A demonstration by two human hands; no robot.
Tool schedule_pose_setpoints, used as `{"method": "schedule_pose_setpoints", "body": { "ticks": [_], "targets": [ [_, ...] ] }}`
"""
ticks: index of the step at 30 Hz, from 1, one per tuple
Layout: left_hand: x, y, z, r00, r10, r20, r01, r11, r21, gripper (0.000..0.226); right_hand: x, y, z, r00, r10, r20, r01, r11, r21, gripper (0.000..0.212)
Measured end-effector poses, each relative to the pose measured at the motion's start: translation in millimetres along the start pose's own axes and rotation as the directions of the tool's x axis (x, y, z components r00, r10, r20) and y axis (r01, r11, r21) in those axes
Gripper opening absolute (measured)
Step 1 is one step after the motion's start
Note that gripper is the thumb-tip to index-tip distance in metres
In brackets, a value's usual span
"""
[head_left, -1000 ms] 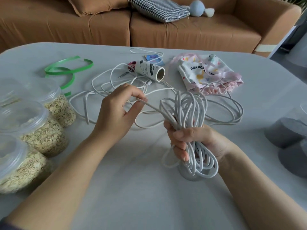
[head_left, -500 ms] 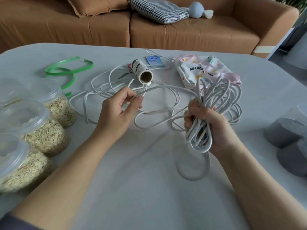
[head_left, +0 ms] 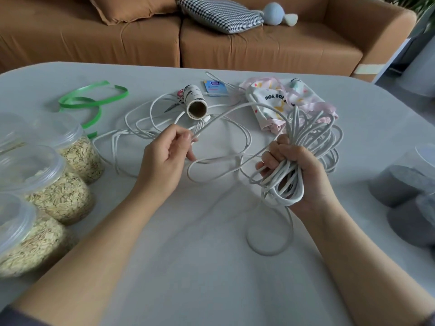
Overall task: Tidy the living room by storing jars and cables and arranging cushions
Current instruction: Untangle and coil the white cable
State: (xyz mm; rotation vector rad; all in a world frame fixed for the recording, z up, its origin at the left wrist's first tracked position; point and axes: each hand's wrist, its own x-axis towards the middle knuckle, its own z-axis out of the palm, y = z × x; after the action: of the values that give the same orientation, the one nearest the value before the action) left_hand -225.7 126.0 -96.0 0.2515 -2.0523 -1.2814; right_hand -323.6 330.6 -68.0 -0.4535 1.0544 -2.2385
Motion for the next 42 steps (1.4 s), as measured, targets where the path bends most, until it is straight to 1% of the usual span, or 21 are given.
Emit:
{"method": "schedule_pose_setpoints", "body": {
  "ticks": [3,6,8,10,13,15,17,20,21,23,24,26,28,30,32,34,36,37,38,40,42],
  "targets": [
    [-0.8,1.0,1.2,1.000,0.023,-0.002,-0.023,1.000,0.008,0.014,-0.5,-0.7,1.5,1.000,0.009,-0.010,-0.009,1.000,0.021,0.015],
    [-1.3,2.7,0.6,0.997,0.079,-0.004,-0.079,0.994,0.078,0.018,-2.2,-1.0,4.9,0.999,0.037,0.008,-0.037,0.999,0.032,0.021],
    [-3.2,5.9,1.6,0.987,0.155,0.051,-0.161,0.976,0.150,0.019,-4.4,-0.4,6.9,0.998,0.058,0.002,-0.058,0.998,-0.012,0.026],
    [-5.2,8.9,4.9,0.964,0.229,0.136,-0.254,0.943,0.214,0.018,-6.1,1.2,8.8,0.995,0.095,0.004,-0.094,0.993,-0.077,0.032],
    [-6.4,9.6,8.9,0.919,0.302,0.253,-0.364,0.898,0.247,0.020,-7.4,1.2,11.5,0.981,0.154,0.119,-0.137,0.981,-0.139,0.040],
    [-7.2,10.8,9.6,0.903,0.309,0.299,-0.382,0.895,0.230,0.019,-7.9,0.5,12.5,0.969,0.163,0.186,-0.135,0.979,-0.155,0.037],
    [-8.6,12.2,10.4,0.890,0.309,0.336,-0.391,0.895,0.213,0.020,-7.3,0.9,11.1,0.971,0.166,0.174,-0.149,0.983,-0.106,0.031],
    [-10.2,13.9,12.7,0.868,0.308,0.390,-0.413,0.884,0.220,0.029,-6.4,2.8,10.5,0.980,0.164,0.117,-0.160,0.986,-0.042,0.036],
    [-10.4,14.0,12.6,0.864,0.308,0.399,-0.417,0.881,0.224,0.031,-5.7,3.6,10.7,0.980,0.161,0.117,-0.161,0.987,-0.013,0.034],
    [-10.9,13.7,12.3,0.857,0.307,0.415,-0.429,0.870,0.243,0.031,-3.6,4.1,11.2,0.981,0.160,0.107,-0.167,0.984,0.056,0.020],
    [-11.6,13.9,12.5,0.851,0.309,0.425,-0.441,0.861,0.256,0.030,-2.7,3.5,11.5,0.982,0.160,0.097,-0.168,0.982,0.085,0.017],
    [-12.9,14.0,13.4,0.832,0.313,0.459,-0.465,0.844,0.268,0.027,-2.0,2.3,9.7,0.985,0.159,0.073,-0.167,0.978,0.125,0.030],
    [-13.0,13.4,13.4,0.813,0.310,0.492,-0.480,0.836,0.266,0.026,-2.0,1.7,8.2,0.982,0.164,0.094,-0.177,0.973,0.150,0.040],
    [-11.7,11.8,11.6,0.801,0.322,0.505,-0.503,0.820,0.275,0.027,-3.5,1.3,8.2,0.977,0.167,0.135,-0.191,0.963,0.191,0.040],
    [-9.0,11.2,9.6,0.781,0.356,0.513,-0.546,0.788,0.284,0.023,-5.8,-0.2,7.1,0.976,0.184,0.115,-0.204,0.957,0.206,0.035],
    [-5.5,10.6,7.8,0.751,0.404,0.523,-0.602,0.744,0.289,0.016,-8.0,-5.1,5.6,0.969,0.227,0.102,-0.244,0.947,0.210,0.035],
    [-0.1,8.9,3.2,0.742,0.442,0.504,-0.637,0.700,0.323,0.011,-7.6,-11.7,2.6,0.946,0.296,0.132,-0.316,0.931,0.181,0.037],
    [3.0,7.6,-0.2,0.748,0.456,0.482,-0.641,0.686,0.345,0.011,-6.9,-14.5,0.6,0.921,0.352,0.167,-0.375,0.916,0.142,0.036],
    [6.0,6.1,-4.3,0.760,0.467,0.452,-0.636,0.678,0.368,0.009,-6.0,-16.3,-1.7,0.882,0.419,0.215,-0.445,0.891,0.091,0.034],
    [9.0,4.0,-11.3,0.796,0.475,0.376,-0.602,0.687,0.407,0.007,-5.8,-17.5,-3.8,0.778,0.538,0.324,-0.564,0.826,-0.014,0.027],
    [8.2,4.8,-14.3,0.824,0.476,0.307,-0.566,0.712,0.415,0.007,-7.8,-15.9,-4.4,0.700,0.593,0.397,-0.606,0.788,-0.108,0.026]
  ]
}}
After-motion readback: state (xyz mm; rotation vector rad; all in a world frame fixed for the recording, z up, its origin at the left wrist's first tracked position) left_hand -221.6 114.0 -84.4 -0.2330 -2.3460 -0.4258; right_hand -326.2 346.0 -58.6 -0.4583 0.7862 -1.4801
